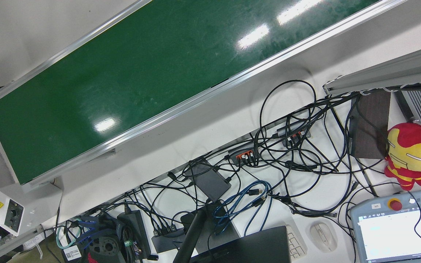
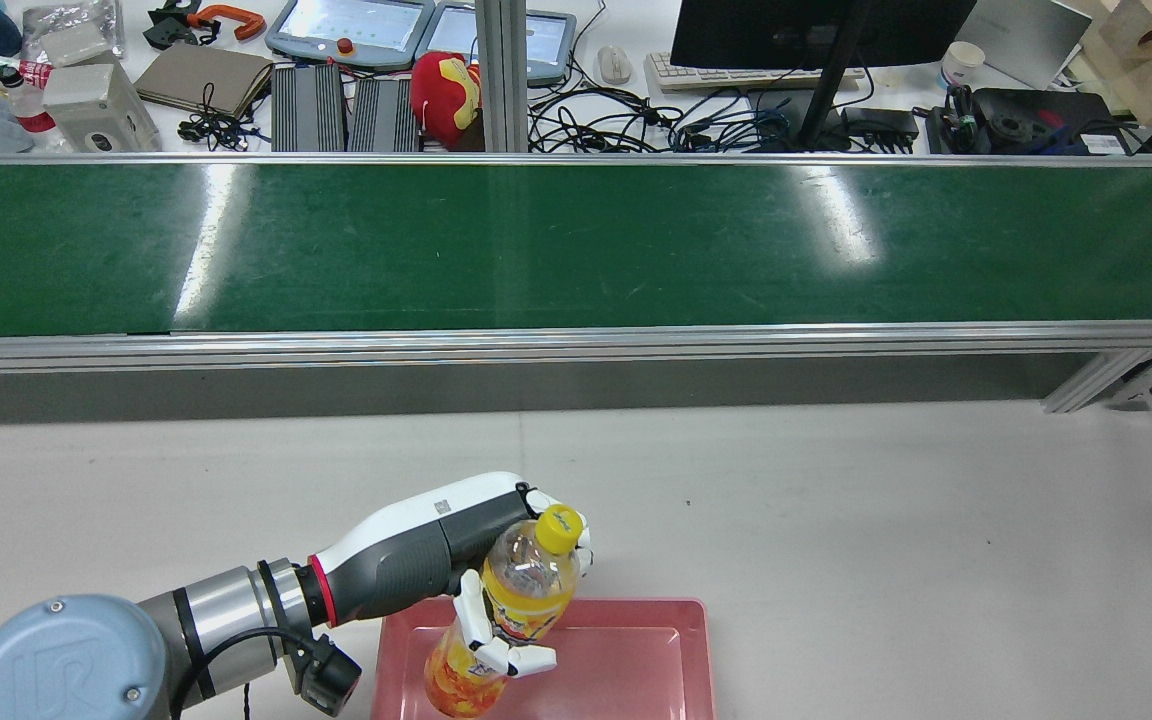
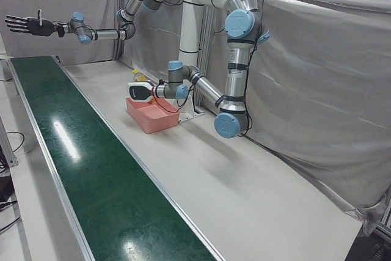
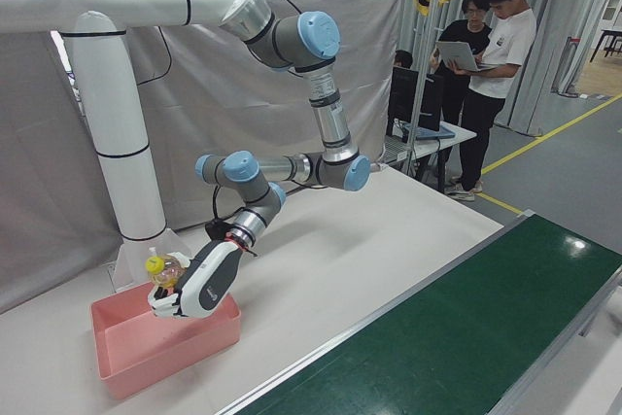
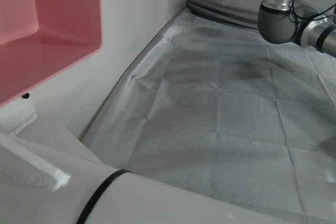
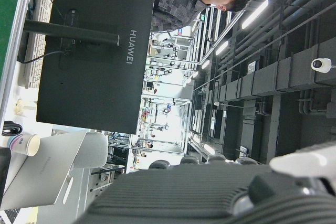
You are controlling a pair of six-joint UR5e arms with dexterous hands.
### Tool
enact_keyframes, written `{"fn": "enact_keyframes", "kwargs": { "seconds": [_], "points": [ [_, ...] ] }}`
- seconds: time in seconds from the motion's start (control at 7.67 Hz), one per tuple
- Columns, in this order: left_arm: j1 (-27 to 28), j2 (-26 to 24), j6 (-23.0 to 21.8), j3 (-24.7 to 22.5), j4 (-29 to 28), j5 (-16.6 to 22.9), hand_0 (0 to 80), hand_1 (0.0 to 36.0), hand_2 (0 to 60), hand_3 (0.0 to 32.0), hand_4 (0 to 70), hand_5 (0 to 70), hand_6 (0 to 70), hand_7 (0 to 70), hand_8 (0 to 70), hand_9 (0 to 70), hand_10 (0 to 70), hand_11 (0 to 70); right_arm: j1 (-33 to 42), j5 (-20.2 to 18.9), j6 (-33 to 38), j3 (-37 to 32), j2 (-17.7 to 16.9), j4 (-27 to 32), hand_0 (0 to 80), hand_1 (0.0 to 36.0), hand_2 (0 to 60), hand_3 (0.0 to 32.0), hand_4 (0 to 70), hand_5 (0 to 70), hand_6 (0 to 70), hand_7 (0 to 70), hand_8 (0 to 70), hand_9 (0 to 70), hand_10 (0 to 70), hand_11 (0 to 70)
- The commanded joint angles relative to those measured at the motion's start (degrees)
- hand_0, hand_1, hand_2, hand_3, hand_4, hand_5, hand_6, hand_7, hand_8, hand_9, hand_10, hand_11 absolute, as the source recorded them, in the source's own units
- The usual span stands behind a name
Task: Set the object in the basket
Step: 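Open the left hand to release the bottle into the pink tray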
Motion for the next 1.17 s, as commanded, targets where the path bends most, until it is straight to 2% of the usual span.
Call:
{"fn": "enact_keyframes", "kwargs": {
  "seconds": [0.0, 0.13, 0.26, 0.39, 0.52, 0.65, 0.78, 1.04],
  "points": [
    [2.8, -1.4, 1.3, 0.2, 7.1, -0.8, 72.2, 19.5, 30.1, 0.0, 70.0, 70.0, 56.5, 56.5, 68.9, 70.0, 51.7, 70.0, -0.1, 0.0, 0.0, -0.1, 0.0, 0.0, 0.0, 0.0, 0.0, 0.0, 0.0, 0.0, 0.0, 0.0, 0.0, 0.0, 0.0, 0.0],
    [2.8, -1.5, 1.1, 0.1, 9.1, -0.7, 70.0, 8.8, 0.0, 0.0, 66.6, 70.0, 28.6, 31.6, 40.7, 54.3, 36.4, 52.1, -0.1, 0.0, 0.0, -0.1, 0.0, 0.0, 0.0, 0.0, 0.0, 0.0, 0.0, 0.0, 0.0, 0.0, 0.0, 0.0, 0.0, 0.0],
    [2.9, -1.2, 1.2, 0.4, 10.2, -0.8, 63.4, 8.5, 0.0, 0.0, 40.2, 48.6, 9.2, 13.0, 14.2, 20.6, 21.7, 33.0, -0.1, 0.0, 0.0, -0.1, 0.0, 0.0, 0.0, 0.0, 0.0, 0.0, 0.0, 0.0, 0.0, 0.0, 0.0, 0.0, 0.0, 0.0],
    [2.8, -1.0, 1.3, 0.4, 10.5, -0.7, 64.6, 7.3, 0.0, 0.0, 27.8, 45.8, 4.2, 9.0, 6.8, 10.4, 16.6, 25.9, -0.1, 0.0, 0.0, -0.1, 0.0, 0.0, 0.0, 0.0, 0.0, 0.0, 0.0, 0.0, 0.0, 0.0, 0.0, 0.0, 0.0, 0.0],
    [2.9, -0.8, 1.4, 0.4, 10.4, -0.7, 62.6, 1.6, 0.0, 0.0, 20.5, 40.3, 1.6, 7.0, 3.8, 5.9, 12.3, 19.3, -0.1, 0.0, 0.0, -0.1, 0.0, 0.0, 0.0, 0.0, 0.0, 0.0, 0.0, 0.0, 0.0, 0.0, 0.0, 0.0, 0.0, 0.0],
    [2.9, -0.9, 1.3, 0.4, 10.1, -0.7, 57.9, 0.0, 0.0, 0.0, 11.9, 26.7, 0.0, 4.9, 0.1, 0.3, 8.0, 13.1, -0.1, 0.0, 0.0, -0.1, 0.0, 0.0, 0.0, 0.0, 0.0, 0.0, 0.0, 0.0, 0.0, 0.0, 0.0, 0.0, 0.0, 0.0],
    [2.8, -1.0, 1.2, 0.2, 10.0, -0.7, 59.0, 0.1, 0.0, 0.0, 7.2, 10.9, 0.0, 3.6, 0.0, 0.0, 4.7, 8.5, -0.1, 0.0, 0.0, -0.1, 0.0, 0.0, 0.0, 0.0, 0.0, 0.0, 0.0, 0.0, 0.0, 0.0, 0.0, 0.0, 0.0, 0.0],
    [2.4, -1.0, 0.9, -0.2, 9.1, -0.5, 64.7, 2.8, 0.0, 1.8, 2.2, 7.8, 0.0, 3.0, 0.0, 0.0, 3.0, 6.5, -0.1, 0.0, 0.1, -0.1, 0.0, 0.0, 0.0, 0.0, 0.0, 0.0, 0.0, 0.0, 0.0, 0.0, 0.0, 0.0, 0.0, 0.0]
  ]
}}
